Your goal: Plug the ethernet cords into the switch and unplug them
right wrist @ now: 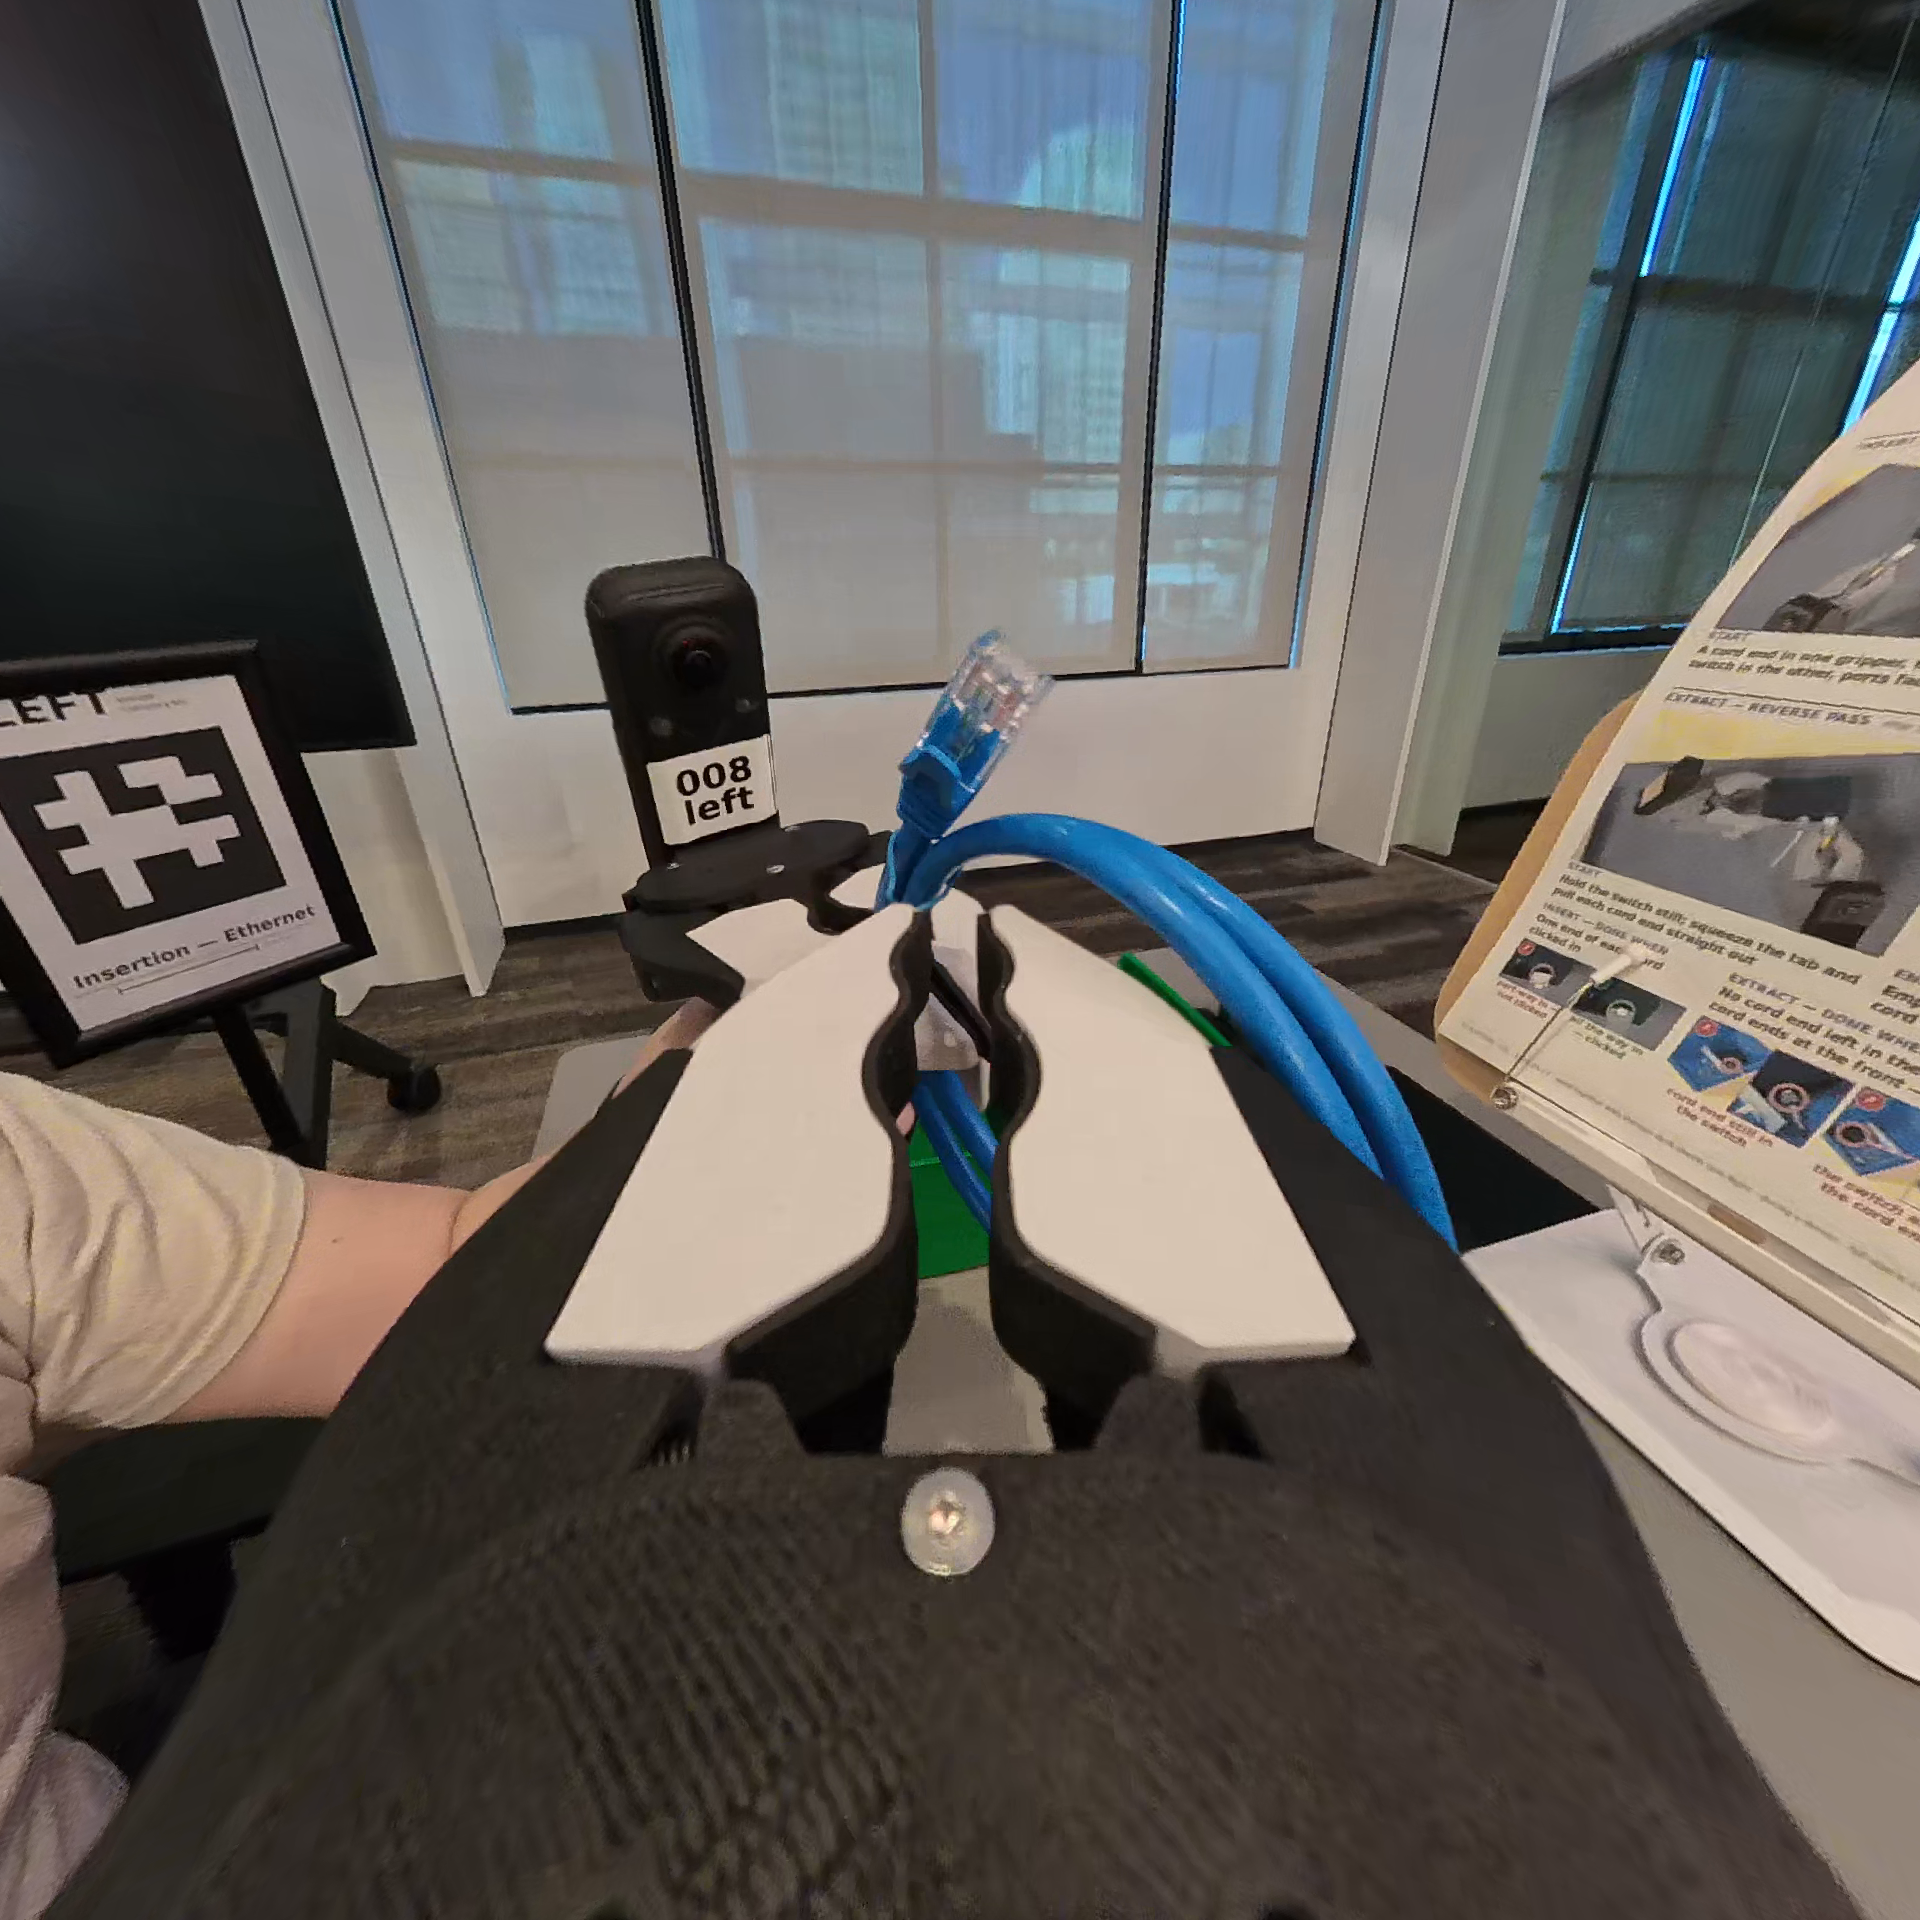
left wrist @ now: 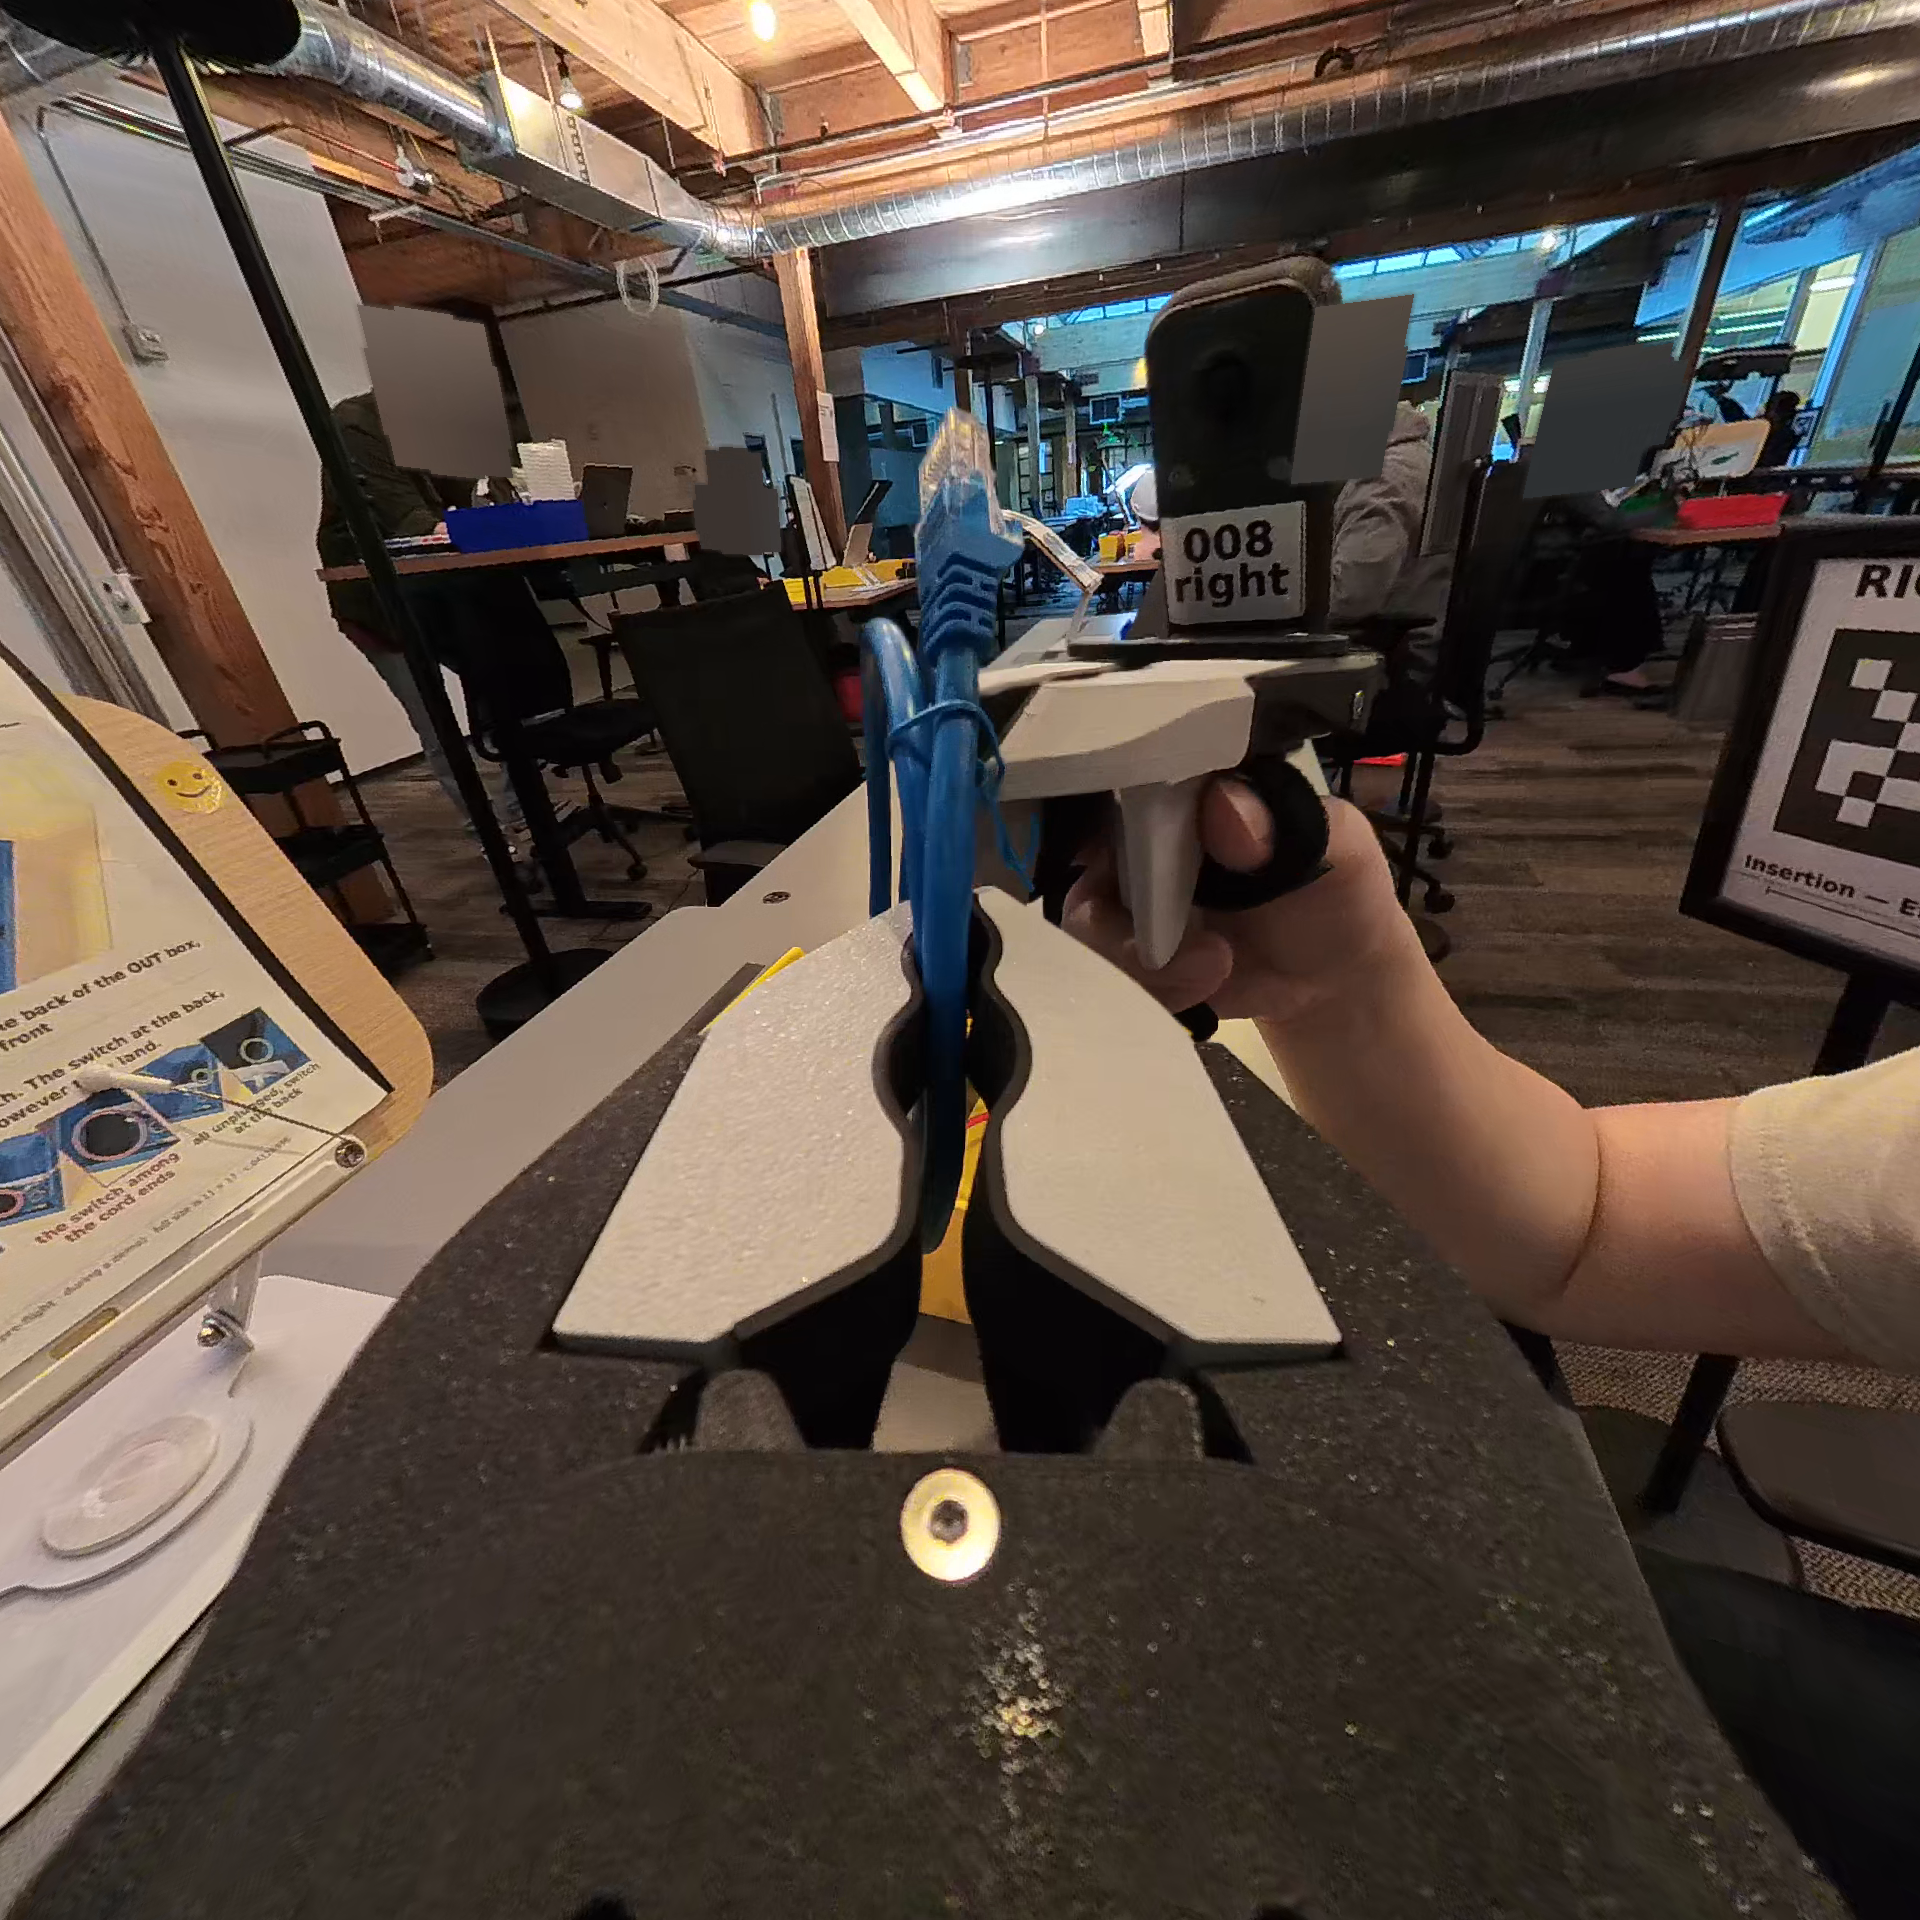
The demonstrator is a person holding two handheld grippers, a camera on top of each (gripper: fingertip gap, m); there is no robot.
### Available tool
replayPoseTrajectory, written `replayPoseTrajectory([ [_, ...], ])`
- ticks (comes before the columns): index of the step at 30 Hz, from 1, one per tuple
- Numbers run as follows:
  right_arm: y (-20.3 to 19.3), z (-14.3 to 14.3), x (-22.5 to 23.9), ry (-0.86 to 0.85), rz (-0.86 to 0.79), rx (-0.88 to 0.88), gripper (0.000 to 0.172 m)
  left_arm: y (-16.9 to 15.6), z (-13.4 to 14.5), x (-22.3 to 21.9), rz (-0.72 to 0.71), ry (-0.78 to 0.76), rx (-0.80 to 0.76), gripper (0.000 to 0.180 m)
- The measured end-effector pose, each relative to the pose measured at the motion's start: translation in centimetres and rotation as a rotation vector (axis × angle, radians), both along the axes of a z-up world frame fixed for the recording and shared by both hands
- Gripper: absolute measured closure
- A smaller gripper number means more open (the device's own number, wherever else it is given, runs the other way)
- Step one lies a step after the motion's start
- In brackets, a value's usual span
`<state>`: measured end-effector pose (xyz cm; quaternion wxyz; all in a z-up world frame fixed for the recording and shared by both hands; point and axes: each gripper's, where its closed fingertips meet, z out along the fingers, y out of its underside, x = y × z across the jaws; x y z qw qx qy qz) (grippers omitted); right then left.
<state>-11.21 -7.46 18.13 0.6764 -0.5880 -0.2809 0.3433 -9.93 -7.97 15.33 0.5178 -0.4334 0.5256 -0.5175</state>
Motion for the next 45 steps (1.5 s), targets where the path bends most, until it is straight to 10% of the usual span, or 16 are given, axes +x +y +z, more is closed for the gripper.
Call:
replayPoseTrajectory([
  [39,-1.1,-1.8,1.3,-0.055,0.11,-0.247,0.169,-0.6,-1.4,1.1,0.027,0.065,0.115,0.179],
  [45,-0.7,0.6,2.6,-0.189,-0.176,0.106,0.168,1.1,-1.4,1.0,0.057,0.048,0.017,0.179],
])
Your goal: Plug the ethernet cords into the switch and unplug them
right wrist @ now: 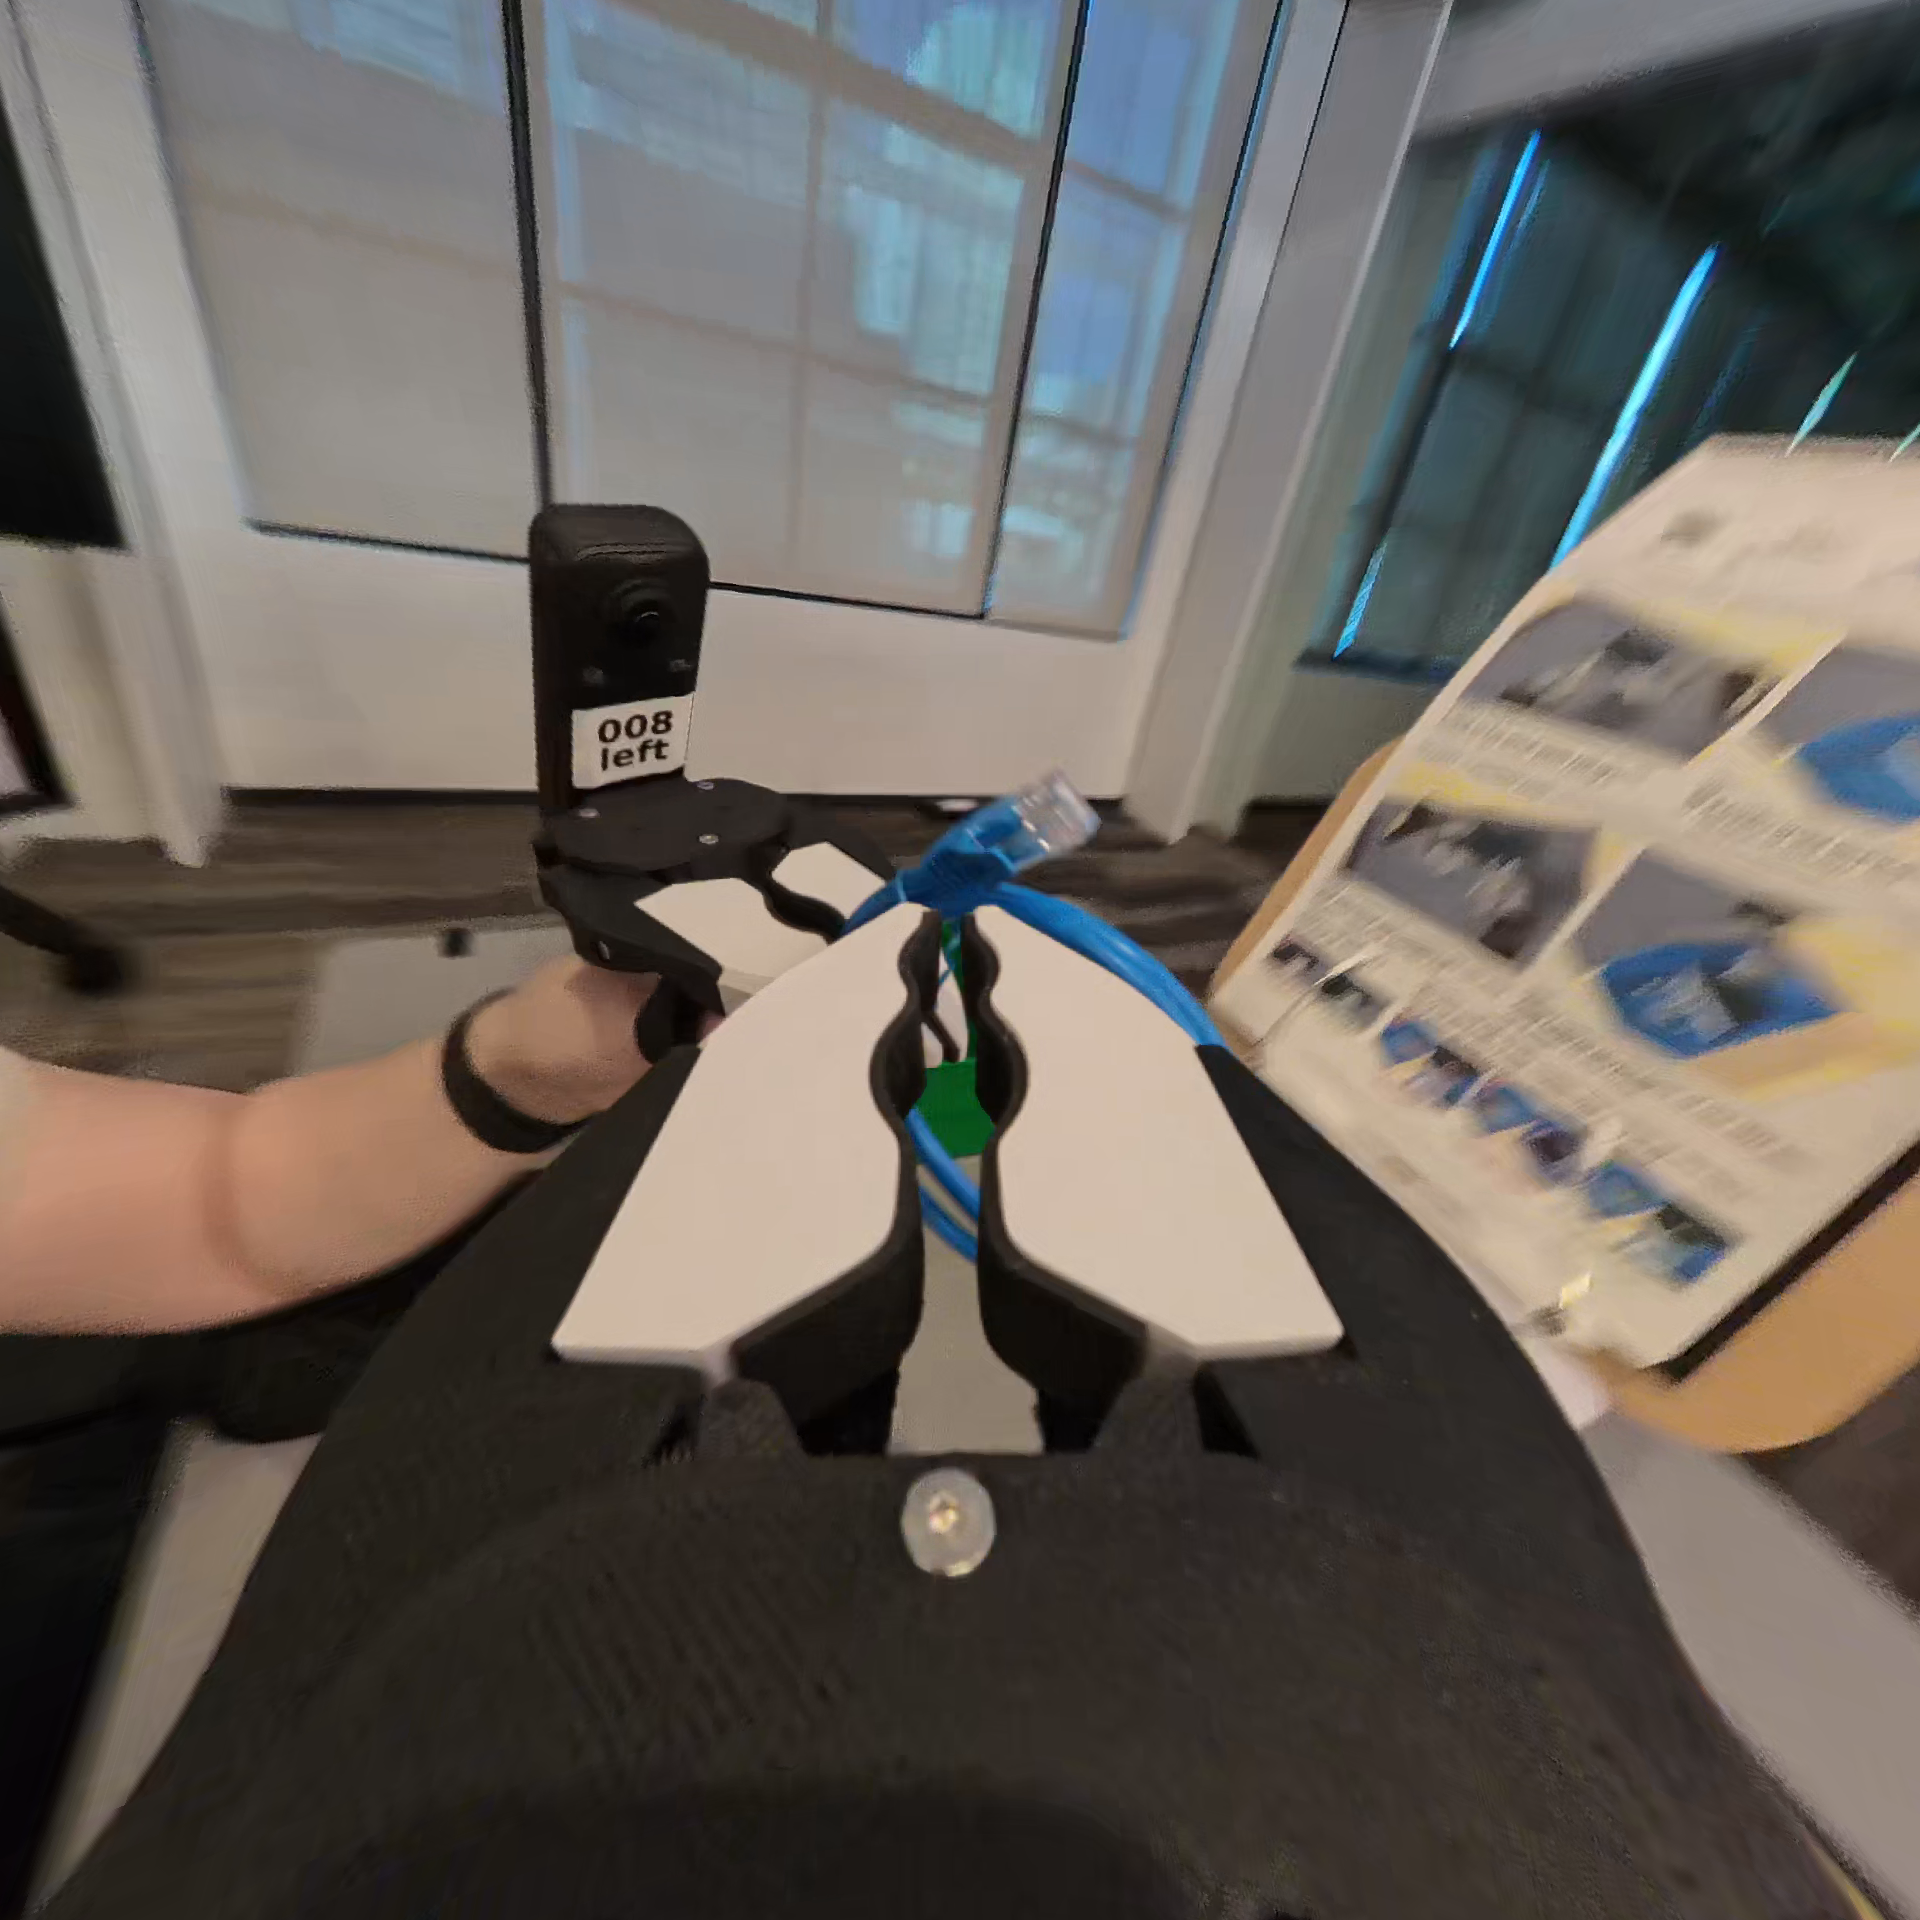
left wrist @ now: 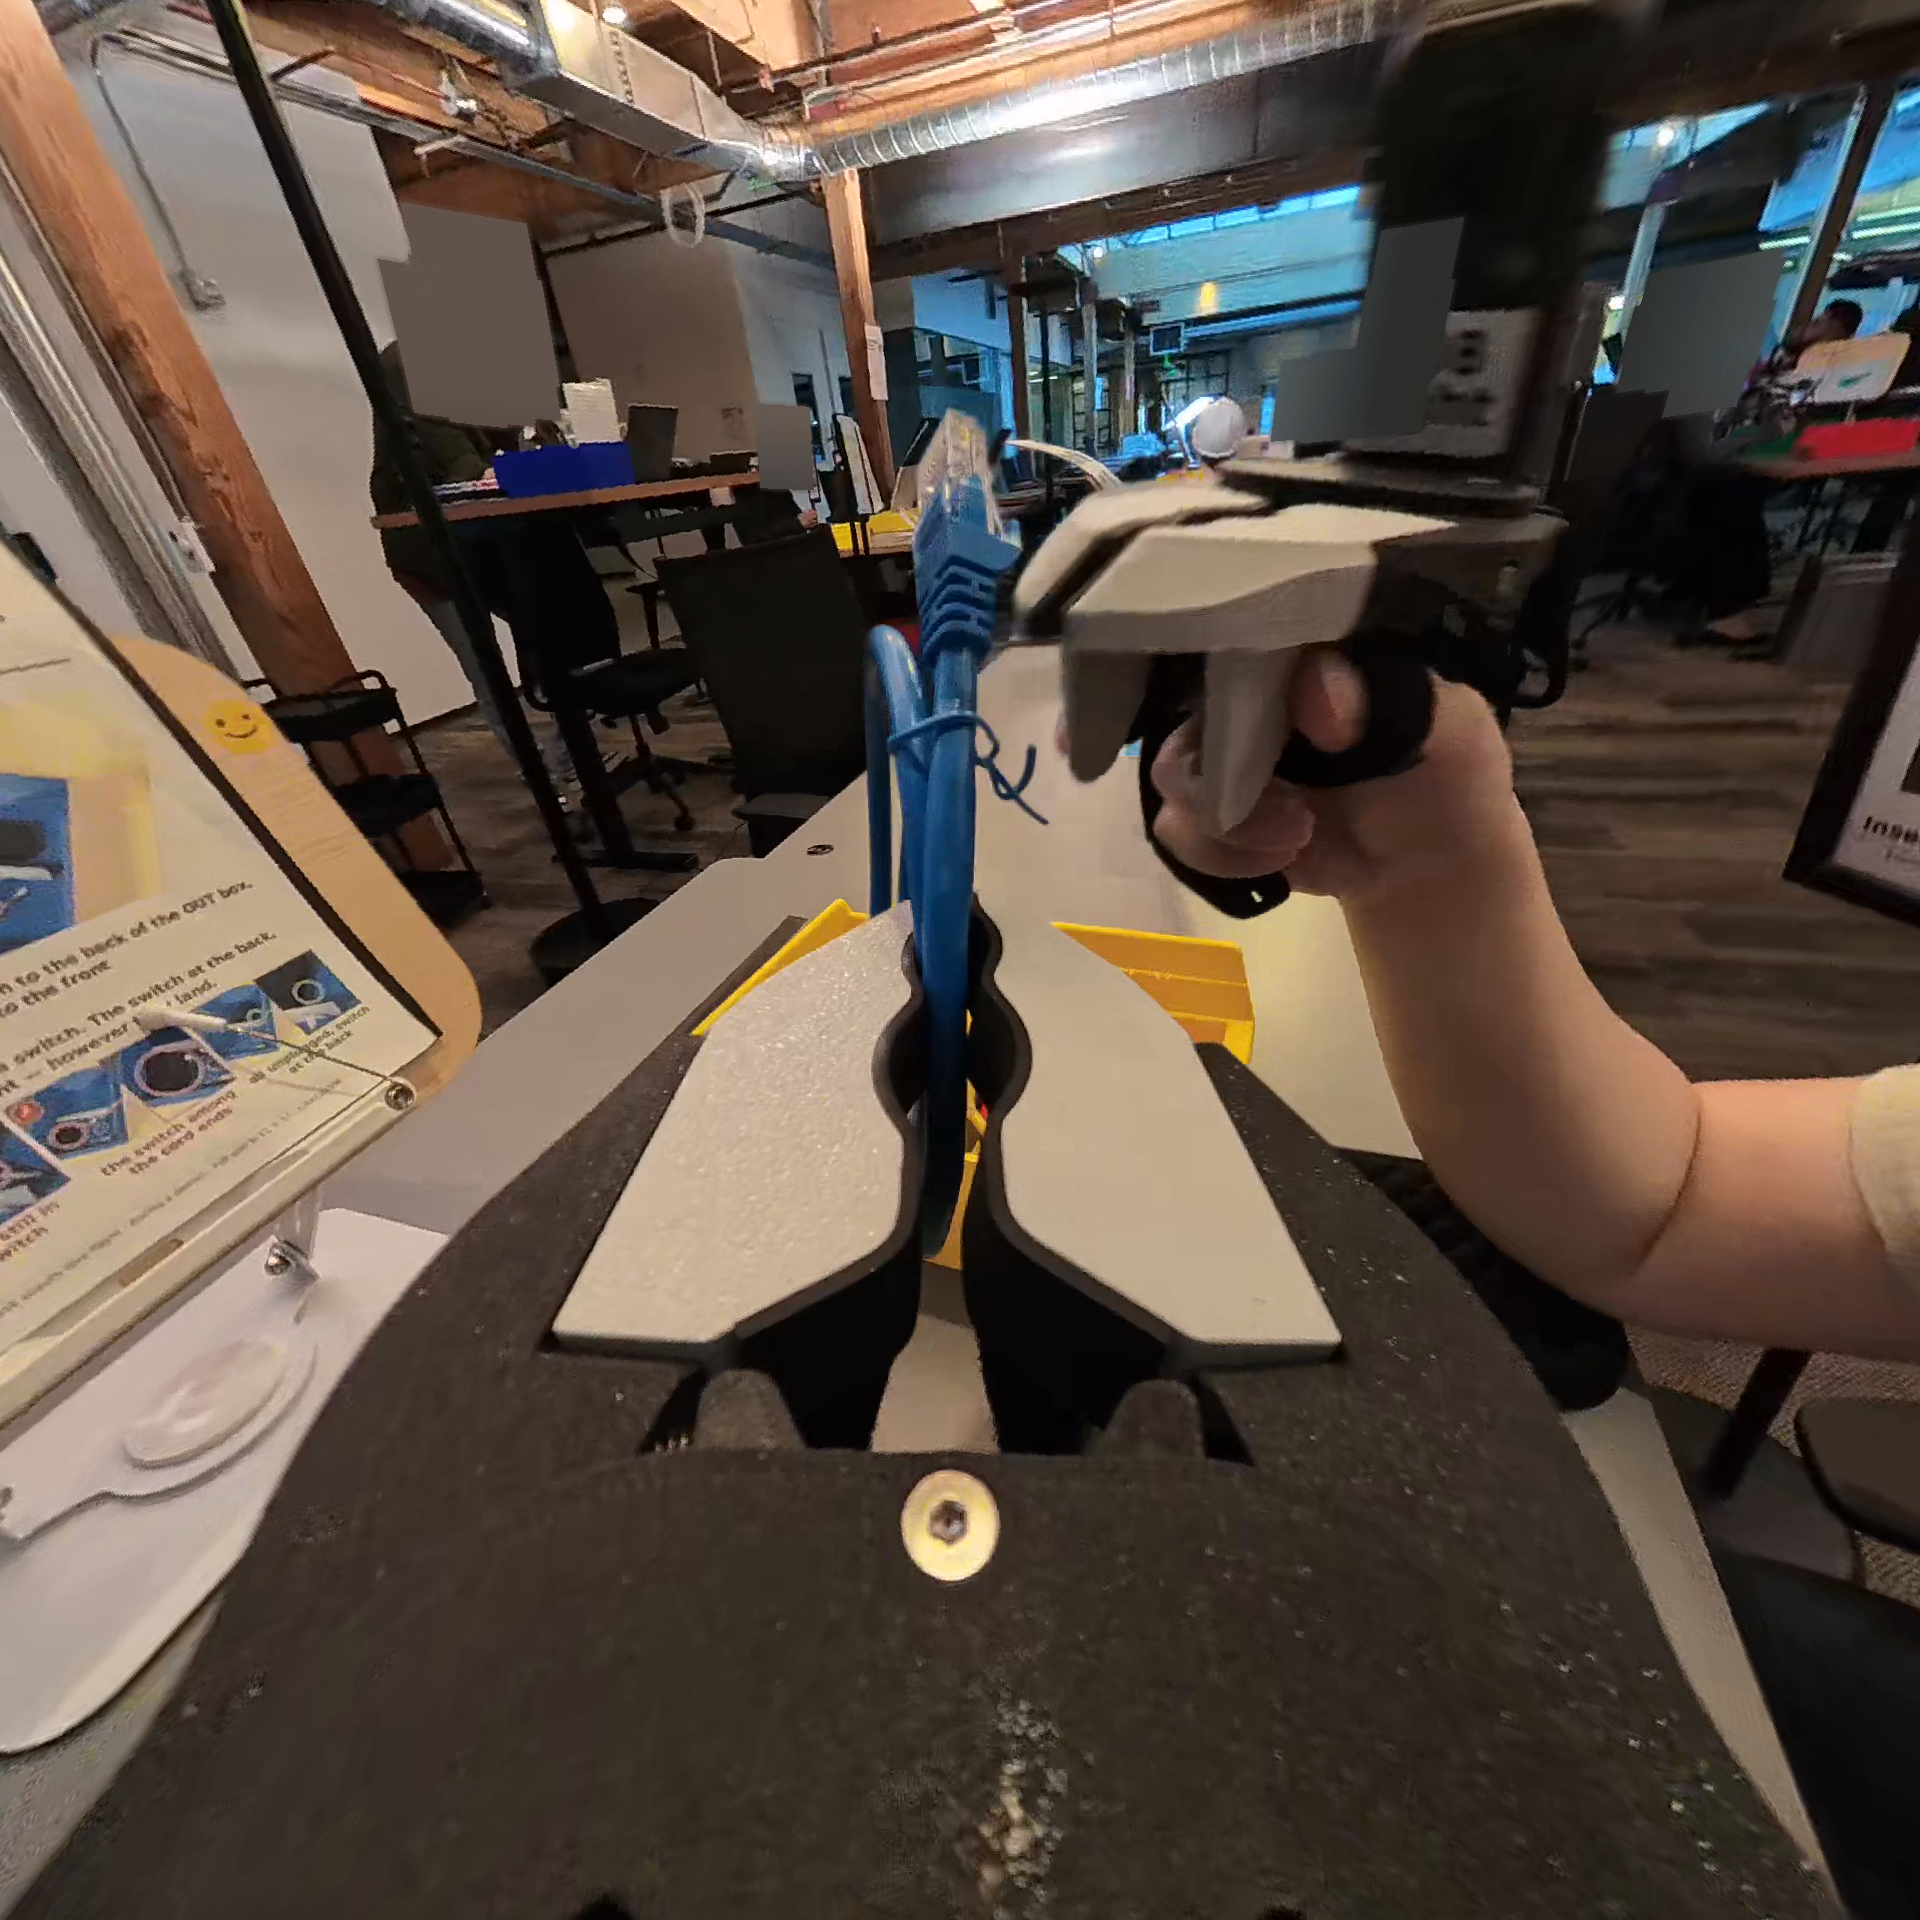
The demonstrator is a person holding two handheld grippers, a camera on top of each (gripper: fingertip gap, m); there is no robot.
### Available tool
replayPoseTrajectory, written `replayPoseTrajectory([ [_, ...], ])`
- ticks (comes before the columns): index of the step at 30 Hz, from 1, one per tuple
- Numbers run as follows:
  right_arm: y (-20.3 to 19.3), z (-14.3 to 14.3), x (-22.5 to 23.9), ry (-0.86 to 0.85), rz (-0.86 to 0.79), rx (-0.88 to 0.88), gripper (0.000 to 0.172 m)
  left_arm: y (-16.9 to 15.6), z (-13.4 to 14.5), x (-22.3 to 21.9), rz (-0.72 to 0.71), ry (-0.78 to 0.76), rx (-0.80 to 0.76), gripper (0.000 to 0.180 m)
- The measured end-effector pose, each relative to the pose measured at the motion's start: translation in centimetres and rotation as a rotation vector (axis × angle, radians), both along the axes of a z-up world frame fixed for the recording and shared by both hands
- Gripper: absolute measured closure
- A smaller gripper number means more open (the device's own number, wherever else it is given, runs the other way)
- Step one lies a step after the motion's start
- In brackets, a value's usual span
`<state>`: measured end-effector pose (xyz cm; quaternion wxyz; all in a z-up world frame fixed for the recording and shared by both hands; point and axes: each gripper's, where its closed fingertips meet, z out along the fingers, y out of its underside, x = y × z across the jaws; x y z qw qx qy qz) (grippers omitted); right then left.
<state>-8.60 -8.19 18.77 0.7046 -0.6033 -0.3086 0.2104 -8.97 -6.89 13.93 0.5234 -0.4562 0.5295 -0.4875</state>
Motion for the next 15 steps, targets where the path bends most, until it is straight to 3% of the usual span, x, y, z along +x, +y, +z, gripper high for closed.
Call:
replayPoseTrajectory([
  [3,-1.1,0.3,-1.3,-0.135,-0.032,0.157,0.168,0.5,-0.2,0.0,0.014,0.011,-0.038,0.179],
  [7,0.6,-0.9,-1.6,-0.288,-0.189,0.216,0.16,0.6,-0.5,0.3,0.033,0.02,-0.05,0.179],
  [15,2.2,-1.9,-1.7,-0.511,-0.395,0.365,0.169,0.6,-0.8,0.5,0.03,0.035,-0.116,0.179],
])
